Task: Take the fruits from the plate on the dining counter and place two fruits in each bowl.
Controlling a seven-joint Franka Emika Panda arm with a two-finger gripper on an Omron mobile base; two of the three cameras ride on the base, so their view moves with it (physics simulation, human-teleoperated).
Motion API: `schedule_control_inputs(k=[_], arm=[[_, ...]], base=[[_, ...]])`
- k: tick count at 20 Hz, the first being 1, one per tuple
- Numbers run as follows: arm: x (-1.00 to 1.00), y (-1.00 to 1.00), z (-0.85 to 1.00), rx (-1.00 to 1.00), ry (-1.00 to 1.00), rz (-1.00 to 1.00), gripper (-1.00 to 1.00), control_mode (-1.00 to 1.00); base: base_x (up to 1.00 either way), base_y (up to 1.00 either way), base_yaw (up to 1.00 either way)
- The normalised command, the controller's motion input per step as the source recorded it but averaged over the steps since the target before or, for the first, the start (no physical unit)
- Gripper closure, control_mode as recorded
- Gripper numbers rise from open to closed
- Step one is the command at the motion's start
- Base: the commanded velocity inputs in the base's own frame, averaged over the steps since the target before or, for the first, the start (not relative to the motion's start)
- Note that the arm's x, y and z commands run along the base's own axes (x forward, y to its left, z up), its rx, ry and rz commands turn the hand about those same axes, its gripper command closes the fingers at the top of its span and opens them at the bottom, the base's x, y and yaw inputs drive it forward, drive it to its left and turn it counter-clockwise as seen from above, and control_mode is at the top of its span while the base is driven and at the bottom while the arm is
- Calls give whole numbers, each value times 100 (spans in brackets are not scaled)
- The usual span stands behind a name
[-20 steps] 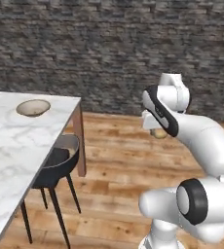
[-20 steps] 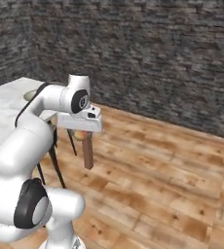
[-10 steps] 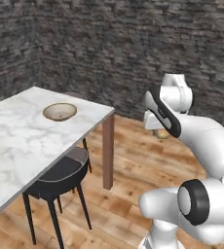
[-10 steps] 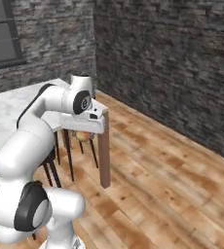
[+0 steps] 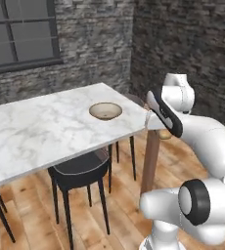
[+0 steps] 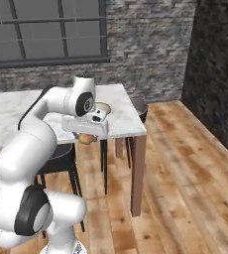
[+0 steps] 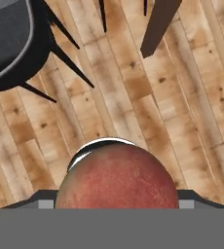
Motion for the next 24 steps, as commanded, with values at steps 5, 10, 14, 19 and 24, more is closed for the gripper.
schedule_control_inputs(k=[5, 10, 14, 19, 24], arm=[[0, 0, 0, 0, 0, 0, 100, 100], [0, 0, 0, 0, 0, 0, 100, 100], [0, 0, 0, 0, 0, 0, 100, 100], [0, 0, 0, 0, 0, 0, 100, 100], [0, 0, 0, 0, 0, 0, 100, 100]], base=[[42, -75, 75], [56, -78, 50], [39, -66, 25], [20, -2, 2], [54, 2, -5]])
